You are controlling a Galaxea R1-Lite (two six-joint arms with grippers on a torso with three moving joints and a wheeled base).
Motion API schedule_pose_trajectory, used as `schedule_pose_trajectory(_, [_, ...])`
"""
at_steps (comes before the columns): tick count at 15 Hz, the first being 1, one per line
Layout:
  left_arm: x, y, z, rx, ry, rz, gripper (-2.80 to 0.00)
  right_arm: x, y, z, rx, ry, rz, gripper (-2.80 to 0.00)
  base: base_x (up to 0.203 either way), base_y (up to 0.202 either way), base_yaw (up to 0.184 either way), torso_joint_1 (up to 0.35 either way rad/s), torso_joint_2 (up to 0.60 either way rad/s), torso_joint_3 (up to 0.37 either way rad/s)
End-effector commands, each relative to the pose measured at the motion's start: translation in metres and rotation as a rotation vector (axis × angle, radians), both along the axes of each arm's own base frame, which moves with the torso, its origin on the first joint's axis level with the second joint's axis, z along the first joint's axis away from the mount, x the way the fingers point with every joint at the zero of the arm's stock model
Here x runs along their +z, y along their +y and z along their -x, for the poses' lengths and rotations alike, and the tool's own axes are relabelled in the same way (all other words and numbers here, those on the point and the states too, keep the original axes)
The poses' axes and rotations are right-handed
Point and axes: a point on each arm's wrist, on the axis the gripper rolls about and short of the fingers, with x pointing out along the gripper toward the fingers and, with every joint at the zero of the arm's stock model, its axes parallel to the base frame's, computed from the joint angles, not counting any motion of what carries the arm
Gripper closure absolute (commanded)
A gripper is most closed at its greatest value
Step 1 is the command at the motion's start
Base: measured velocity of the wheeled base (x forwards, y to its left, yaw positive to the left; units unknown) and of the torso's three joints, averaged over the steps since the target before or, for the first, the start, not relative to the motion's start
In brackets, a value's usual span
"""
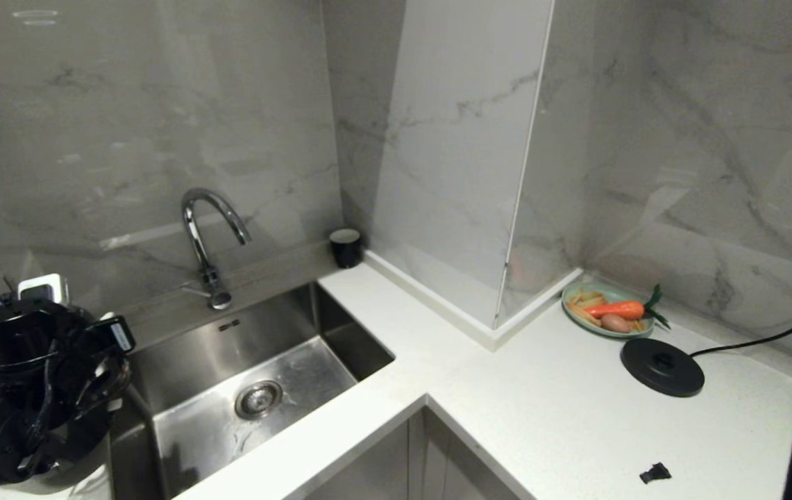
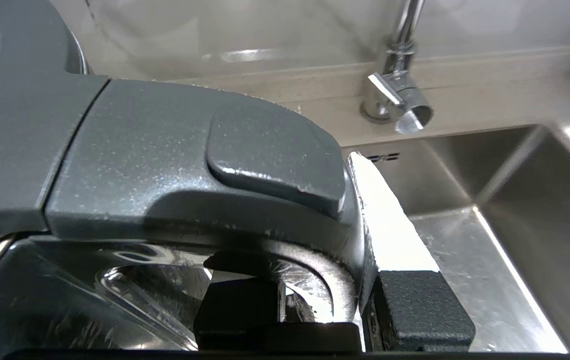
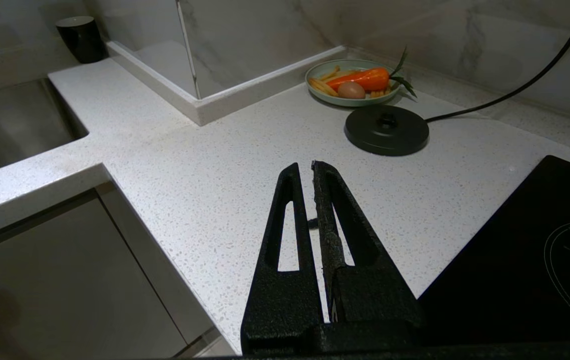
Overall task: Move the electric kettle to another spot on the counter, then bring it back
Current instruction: Grab the kettle
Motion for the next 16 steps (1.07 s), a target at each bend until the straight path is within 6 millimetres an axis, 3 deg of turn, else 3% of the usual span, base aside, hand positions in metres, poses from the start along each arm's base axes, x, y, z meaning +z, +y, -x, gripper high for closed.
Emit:
schedule_pose_trajectory(1, [0.013,-0.007,0.005,-0.02,-0.039,-0.009,0.0,0.0,0.0,0.0,0.001,0.002,0.0,0.0,0.0,0.0,0.0,0.0,0.0,0.0])
schedule_pose_trajectory(16, [0.048,-0.05,0.017,-0.161,-0.077,-0.015,0.0,0.0,0.0,0.0,0.0,0.002,0.0,0.0,0.0,0.0,0.0,0.0,0.0,0.0])
